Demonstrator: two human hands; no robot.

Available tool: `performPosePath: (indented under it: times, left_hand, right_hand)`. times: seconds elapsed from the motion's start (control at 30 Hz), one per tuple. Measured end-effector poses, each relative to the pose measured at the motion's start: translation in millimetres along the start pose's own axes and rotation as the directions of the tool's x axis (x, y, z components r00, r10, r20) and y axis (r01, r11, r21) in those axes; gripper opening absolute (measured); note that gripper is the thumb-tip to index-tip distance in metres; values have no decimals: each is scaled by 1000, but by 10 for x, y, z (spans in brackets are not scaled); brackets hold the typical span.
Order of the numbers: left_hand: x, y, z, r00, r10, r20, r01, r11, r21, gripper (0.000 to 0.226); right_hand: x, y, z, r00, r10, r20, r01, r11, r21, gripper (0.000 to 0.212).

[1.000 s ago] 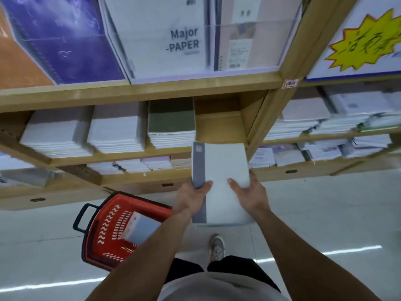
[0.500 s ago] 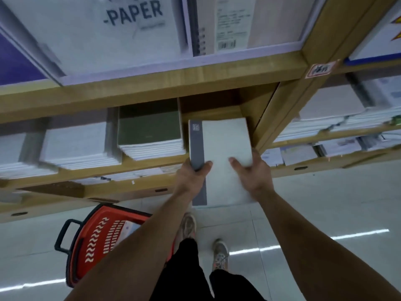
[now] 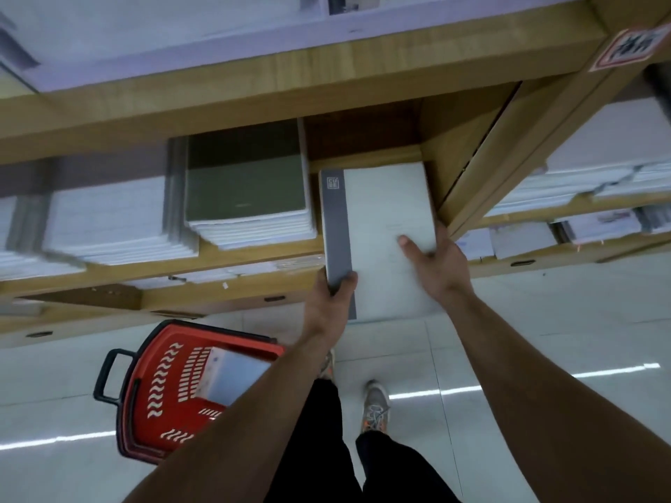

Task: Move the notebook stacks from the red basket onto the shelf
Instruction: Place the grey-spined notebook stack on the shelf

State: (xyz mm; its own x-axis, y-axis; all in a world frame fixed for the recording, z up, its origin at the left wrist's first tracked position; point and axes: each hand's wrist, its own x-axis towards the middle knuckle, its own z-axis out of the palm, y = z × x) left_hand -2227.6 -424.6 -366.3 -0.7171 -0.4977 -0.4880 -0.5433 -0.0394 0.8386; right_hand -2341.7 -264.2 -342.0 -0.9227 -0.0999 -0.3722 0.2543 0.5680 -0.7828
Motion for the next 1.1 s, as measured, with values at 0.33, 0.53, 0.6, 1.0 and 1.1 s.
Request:
performPosePath:
  times: [0.33, 0.53, 0.6, 1.0, 1.1]
  left_hand:
    - [-135, 114, 96, 979, 81, -188, -56, 990, 133, 25]
    - [262, 598, 147, 973, 56, -225, -32, 994, 108, 28]
    - [268, 606, 160, 973, 58, -224, -34, 993, 110, 29]
    - [219, 614, 328, 932, 91, -351, -31, 984, 174, 26]
    - [379, 720, 367, 939, 113, -324, -48, 978, 202, 33]
  right_hand:
    - [-442, 342, 32, 999, 14, -48, -11, 997, 72, 49]
    - [-14, 19, 71, 994, 27, -107, -19, 997, 79, 50]
    - [-35, 53, 110, 993, 19, -114, -8, 996, 90, 58]
    - [-12, -34, 298, 962, -148, -228, 111, 979, -169, 68]
    - [217, -144, 291, 968, -123, -220, 89, 983, -160, 69]
